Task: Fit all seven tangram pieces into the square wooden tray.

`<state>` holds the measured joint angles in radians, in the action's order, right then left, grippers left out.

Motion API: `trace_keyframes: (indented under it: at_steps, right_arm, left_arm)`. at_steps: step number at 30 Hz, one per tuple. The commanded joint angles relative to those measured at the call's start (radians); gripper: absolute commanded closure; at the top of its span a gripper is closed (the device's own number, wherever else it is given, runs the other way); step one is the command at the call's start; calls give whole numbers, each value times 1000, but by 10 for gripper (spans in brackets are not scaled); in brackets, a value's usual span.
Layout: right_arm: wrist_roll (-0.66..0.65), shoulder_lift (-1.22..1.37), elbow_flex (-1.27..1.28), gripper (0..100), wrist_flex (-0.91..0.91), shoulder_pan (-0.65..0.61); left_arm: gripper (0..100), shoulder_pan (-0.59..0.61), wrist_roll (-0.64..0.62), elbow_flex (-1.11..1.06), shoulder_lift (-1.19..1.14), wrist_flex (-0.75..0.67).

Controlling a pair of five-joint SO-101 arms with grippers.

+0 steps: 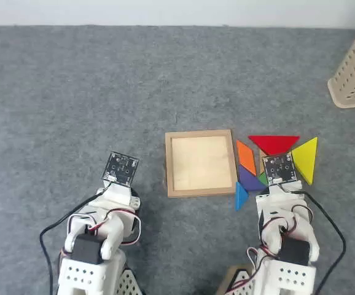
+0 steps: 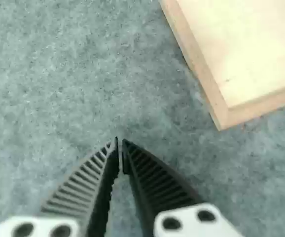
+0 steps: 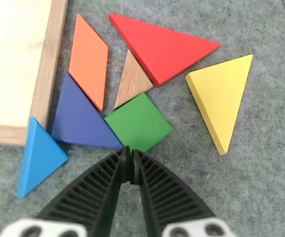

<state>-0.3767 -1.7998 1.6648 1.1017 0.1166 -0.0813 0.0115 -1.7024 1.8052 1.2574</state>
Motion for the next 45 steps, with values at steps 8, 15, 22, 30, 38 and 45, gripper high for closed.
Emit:
trace_keyframes:
  at_steps: [8,15,22,30,38,45]
  right_arm:
    - [11,-15,20,991,2,-4]
    - [9,-15,20,991,5,-4]
    - [9,-15,20,991,4,-4]
    - [9,-15,20,991,-1,-2]
    - [-51,-15,-5,991,18,25]
    - [-94,-13,-121,926,105,84]
  left_arm:
    - [988,3,-8,18,20,6]
    - [988,3,-8,18,20,6]
    - [988,3,-8,18,20,6]
    - [988,3,-8,18,20,6]
    - [988,3,-8,18,20,6]
    - [988,3,-8,18,20,6]
